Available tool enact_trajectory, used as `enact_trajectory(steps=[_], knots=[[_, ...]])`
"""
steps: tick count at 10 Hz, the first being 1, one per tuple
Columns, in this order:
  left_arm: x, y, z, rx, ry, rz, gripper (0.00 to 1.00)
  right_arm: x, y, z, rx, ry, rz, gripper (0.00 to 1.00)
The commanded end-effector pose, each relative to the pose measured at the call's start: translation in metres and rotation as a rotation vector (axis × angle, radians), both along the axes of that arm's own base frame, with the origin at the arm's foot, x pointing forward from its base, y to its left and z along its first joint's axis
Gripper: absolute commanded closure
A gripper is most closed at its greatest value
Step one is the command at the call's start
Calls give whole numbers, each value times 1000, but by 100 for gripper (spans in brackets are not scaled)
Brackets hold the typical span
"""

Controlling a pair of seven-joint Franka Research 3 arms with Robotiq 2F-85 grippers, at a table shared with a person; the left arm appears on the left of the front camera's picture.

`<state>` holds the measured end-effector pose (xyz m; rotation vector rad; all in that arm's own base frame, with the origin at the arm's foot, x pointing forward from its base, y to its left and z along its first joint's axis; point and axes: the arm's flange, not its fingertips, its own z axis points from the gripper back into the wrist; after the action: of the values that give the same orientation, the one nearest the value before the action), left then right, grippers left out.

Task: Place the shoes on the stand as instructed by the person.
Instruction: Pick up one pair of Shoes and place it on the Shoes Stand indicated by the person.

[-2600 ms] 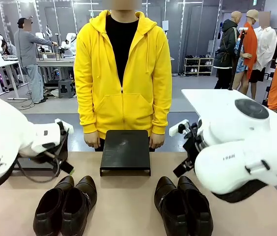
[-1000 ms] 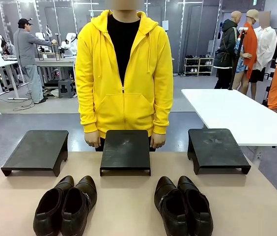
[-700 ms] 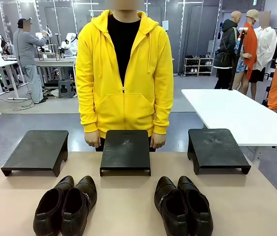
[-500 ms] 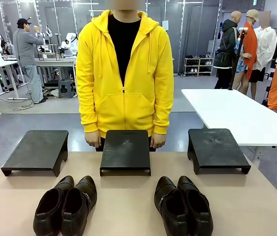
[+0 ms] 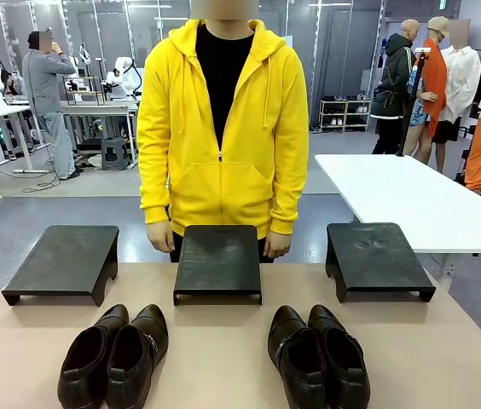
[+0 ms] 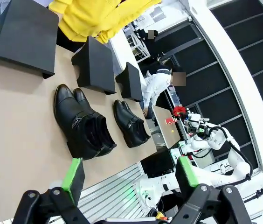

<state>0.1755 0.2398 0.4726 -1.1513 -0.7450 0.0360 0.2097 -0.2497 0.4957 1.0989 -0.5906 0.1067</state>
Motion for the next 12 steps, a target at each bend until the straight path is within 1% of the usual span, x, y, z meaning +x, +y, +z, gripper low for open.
enact_trajectory(steps=[1, 12], knots=[[-2, 1, 0, -12, -18, -6, 0, -2, -2, 0, 7, -9, -1, 0], [-2, 1, 0, -12, -18, -6, 0, -2, -2, 0, 7, -9, -1, 0]])
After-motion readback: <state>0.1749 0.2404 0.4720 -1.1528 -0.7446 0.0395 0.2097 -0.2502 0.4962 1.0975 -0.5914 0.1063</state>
